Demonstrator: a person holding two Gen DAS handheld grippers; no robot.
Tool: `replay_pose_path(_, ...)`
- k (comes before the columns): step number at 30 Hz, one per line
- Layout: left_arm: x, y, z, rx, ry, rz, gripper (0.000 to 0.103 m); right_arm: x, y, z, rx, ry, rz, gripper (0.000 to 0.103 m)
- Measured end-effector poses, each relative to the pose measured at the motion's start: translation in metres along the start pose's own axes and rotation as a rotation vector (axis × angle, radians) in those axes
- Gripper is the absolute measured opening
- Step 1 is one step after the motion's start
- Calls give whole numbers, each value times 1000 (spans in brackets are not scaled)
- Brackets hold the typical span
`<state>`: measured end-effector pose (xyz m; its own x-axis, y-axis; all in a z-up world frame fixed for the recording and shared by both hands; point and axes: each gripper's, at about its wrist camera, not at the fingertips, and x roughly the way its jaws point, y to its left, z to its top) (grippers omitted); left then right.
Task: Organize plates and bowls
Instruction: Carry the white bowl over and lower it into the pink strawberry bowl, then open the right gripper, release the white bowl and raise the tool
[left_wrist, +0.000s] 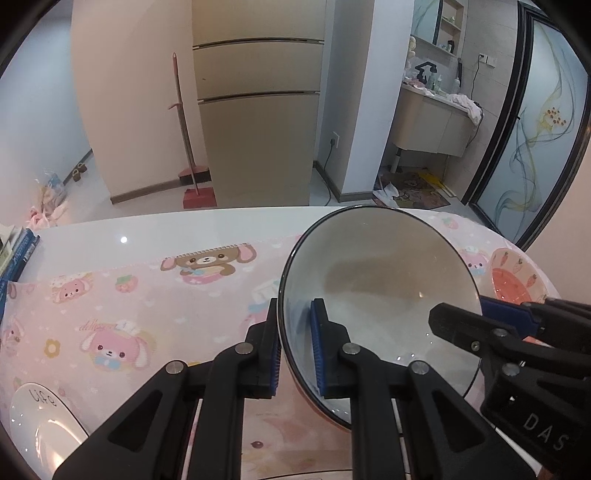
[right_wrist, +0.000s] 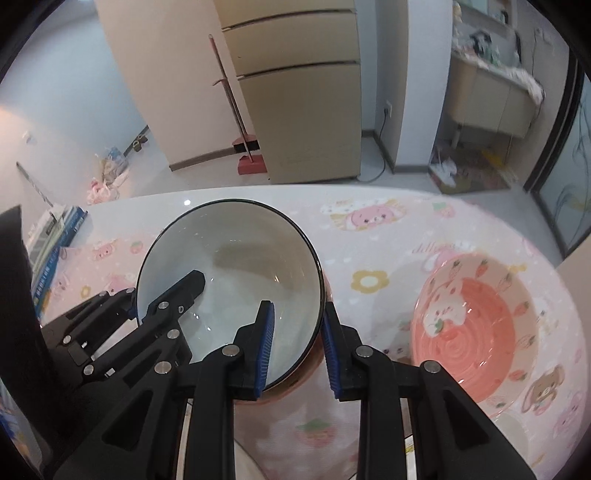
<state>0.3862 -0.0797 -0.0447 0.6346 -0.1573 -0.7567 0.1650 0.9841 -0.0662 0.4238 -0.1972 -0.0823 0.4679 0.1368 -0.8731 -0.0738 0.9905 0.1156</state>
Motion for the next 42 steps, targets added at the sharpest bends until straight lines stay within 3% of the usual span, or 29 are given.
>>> replay_pose_path(6, 0, 6, 1, -33, 8, -43, 12, 0, -7, 2, 27, 1, 3, 29)
replay_pose_path(10, 0, 3, 1, -8, 11, -20, 12, 0, -1, 2, -1, -1, -29, 29)
replay_pose_path(16, 0, 5, 4, -17, 19, -28, 12, 1, -7, 3, 26, 12, -4, 29)
replay_pose_path(19, -3, 8, 6, -35, 11, -38, 12, 3, -11, 3, 35, 22, -17, 34)
replay_pose_path(22, -8, 10, 7, -29, -4, -4, 29, 8, -17, 5, 57, 33, -22, 51)
replay_pose_path(23, -10, 11, 7, -27, -14, 9, 46, 10, -19, 5, 64, 33, -17, 51)
replay_pose_path(24, -13, 13, 7, -30, -25, 18, 54, 13, -22, 5, 69, 39, -11, 51)
replay_pose_path(29, -23, 25, 13, -82, -49, -17, 58, 33, -36, 2, 137, 101, 89, 51)
replay_pose_path(31, -29, 31, 15, -103, -66, -26, 63, 33, -34, 2, 118, 80, 79, 59)
replay_pose_path(33, -33, 34, 18, -113, -81, -23, 69, 32, -32, 3, 106, 80, 57, 59)
replay_pose_path(38, -54, 34, 25, -105, -150, -15, 78, -2, -31, 11, 106, -29, 5, 60)
replay_pose_path(42, -81, 31, 29, -86, -253, -11, 95, -38, -31, 16, 83, -133, -58, 67)
